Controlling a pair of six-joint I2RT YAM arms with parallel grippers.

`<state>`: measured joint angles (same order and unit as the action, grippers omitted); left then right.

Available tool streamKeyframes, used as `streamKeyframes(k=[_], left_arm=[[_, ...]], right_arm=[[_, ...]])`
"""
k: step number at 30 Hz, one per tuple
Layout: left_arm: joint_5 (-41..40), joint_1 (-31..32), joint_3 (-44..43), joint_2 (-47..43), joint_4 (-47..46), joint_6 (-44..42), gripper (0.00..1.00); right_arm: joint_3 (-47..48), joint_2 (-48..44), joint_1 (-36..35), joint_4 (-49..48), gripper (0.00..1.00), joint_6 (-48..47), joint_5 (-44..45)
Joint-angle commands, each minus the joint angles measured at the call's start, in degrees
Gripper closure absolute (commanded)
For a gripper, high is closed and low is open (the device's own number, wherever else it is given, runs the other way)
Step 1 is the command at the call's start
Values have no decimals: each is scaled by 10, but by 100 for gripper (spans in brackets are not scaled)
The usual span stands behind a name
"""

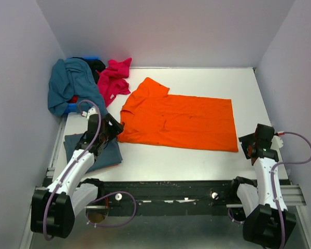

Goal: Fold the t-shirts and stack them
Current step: Fold the flattened tshirt in 1/3 of the way, then grap the side of the flattened tshirt furthest away from the robot with both arms

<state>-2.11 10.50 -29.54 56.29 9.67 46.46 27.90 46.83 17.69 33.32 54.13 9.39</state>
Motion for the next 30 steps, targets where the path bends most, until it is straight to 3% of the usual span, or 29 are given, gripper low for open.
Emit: streamKeyframes(k=[1,6,12,18,30], left_arm=[[-36,-3,-31,-23,31,-33,19],[0,-3,-95,49,-43,-70,16],[40,0,-242,216,-124,-113,14],[69,-1,-502,429,-6,-164,15],[129,-1,-886,768,42,-132,19]], right_arm=[[36,-31,3,-59,37,-90,-27],[58,11,2,-195,39,-173,-186],[149,147,0,-238,44,-207,-233],[182,243,-16,-294,48,-191,-235],[264,358,-29,-316,48,-181,-223]])
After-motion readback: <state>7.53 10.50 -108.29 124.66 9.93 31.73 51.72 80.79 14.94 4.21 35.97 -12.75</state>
